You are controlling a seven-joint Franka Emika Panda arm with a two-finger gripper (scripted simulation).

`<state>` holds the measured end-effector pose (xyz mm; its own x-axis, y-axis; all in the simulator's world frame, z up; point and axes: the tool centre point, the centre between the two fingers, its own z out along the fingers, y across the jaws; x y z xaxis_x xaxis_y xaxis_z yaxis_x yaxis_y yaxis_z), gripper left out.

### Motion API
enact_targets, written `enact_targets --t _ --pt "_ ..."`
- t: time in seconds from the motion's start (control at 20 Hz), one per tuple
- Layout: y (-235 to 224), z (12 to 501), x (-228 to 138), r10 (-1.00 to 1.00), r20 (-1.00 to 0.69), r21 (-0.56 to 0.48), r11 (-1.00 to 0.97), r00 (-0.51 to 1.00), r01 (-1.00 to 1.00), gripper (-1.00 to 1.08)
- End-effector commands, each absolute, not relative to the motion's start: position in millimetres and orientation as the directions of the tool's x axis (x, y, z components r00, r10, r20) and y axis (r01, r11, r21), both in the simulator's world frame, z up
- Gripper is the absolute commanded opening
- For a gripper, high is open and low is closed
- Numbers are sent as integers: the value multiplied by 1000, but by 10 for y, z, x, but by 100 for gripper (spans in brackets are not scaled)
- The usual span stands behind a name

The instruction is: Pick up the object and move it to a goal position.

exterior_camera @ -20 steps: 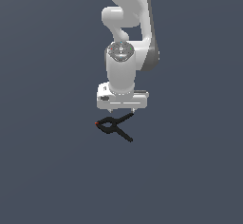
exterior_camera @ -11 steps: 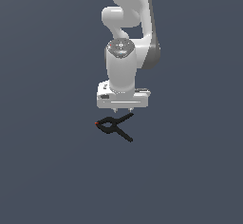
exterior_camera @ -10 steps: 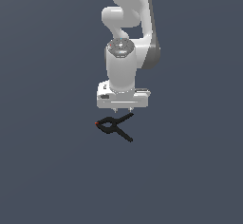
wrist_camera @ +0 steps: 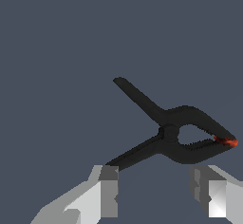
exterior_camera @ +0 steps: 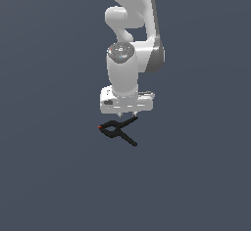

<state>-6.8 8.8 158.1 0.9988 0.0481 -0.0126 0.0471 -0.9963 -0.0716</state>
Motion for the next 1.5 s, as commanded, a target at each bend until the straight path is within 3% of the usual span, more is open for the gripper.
enact_targets --t 0.0,1.45 --pt "99 1554 -70 66 -13 -91 -994 998 65 28" --pt "272 1155 -8 328 153 -351 -864 932 361 28"
